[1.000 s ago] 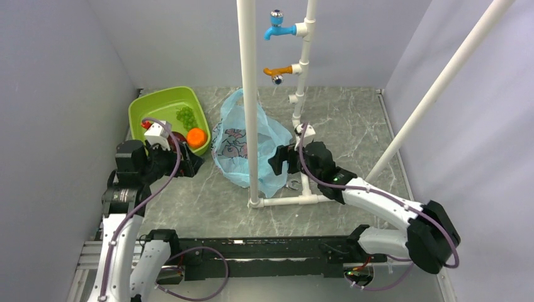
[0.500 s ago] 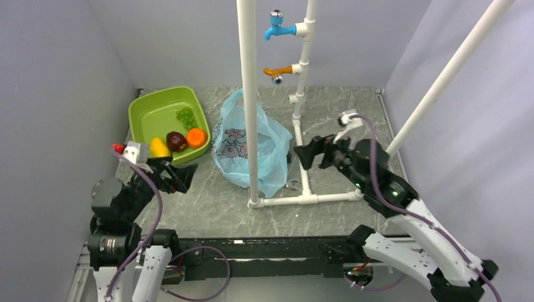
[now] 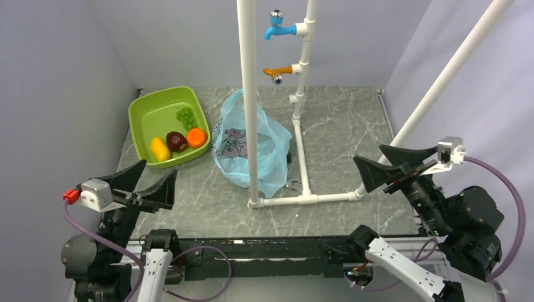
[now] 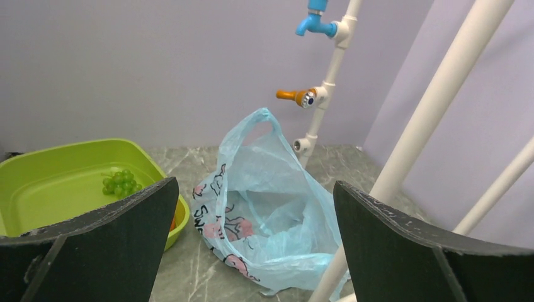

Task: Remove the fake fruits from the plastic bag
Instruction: Reset both arms

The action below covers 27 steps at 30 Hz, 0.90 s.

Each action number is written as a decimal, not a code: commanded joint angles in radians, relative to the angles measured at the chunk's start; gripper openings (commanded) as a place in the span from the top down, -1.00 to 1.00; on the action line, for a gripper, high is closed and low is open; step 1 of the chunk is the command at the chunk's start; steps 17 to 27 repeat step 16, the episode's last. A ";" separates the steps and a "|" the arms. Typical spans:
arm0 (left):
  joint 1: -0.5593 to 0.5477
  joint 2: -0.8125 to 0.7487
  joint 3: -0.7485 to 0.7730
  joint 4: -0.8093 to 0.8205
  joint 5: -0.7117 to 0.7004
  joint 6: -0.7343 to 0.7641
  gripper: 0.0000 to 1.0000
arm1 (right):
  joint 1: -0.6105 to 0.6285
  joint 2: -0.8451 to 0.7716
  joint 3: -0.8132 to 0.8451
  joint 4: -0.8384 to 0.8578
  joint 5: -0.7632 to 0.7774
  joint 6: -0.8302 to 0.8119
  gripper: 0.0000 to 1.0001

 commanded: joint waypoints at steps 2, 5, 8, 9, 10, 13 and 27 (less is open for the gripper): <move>0.003 0.017 0.044 0.002 -0.055 -0.004 -0.99 | -0.001 -0.011 0.030 -0.083 0.113 0.000 -0.99; 0.003 0.031 0.060 -0.010 -0.052 0.003 -0.99 | -0.002 -0.017 0.029 -0.078 0.130 -0.003 -0.99; 0.003 0.037 0.068 -0.017 -0.051 0.008 -0.99 | -0.002 -0.028 0.021 -0.062 0.140 -0.001 -0.99; 0.003 0.037 0.070 -0.019 -0.051 0.009 -0.99 | -0.001 -0.031 0.018 -0.058 0.145 0.000 -0.99; 0.003 0.037 0.071 -0.021 -0.051 0.012 -0.99 | -0.001 -0.033 0.016 -0.056 0.151 0.001 -0.99; 0.003 0.039 0.070 -0.029 -0.055 0.016 -0.99 | -0.002 -0.030 0.007 -0.061 0.179 0.005 -0.99; 0.003 0.039 0.061 -0.027 -0.052 0.017 -0.99 | -0.001 -0.024 0.002 -0.076 0.212 0.003 -0.99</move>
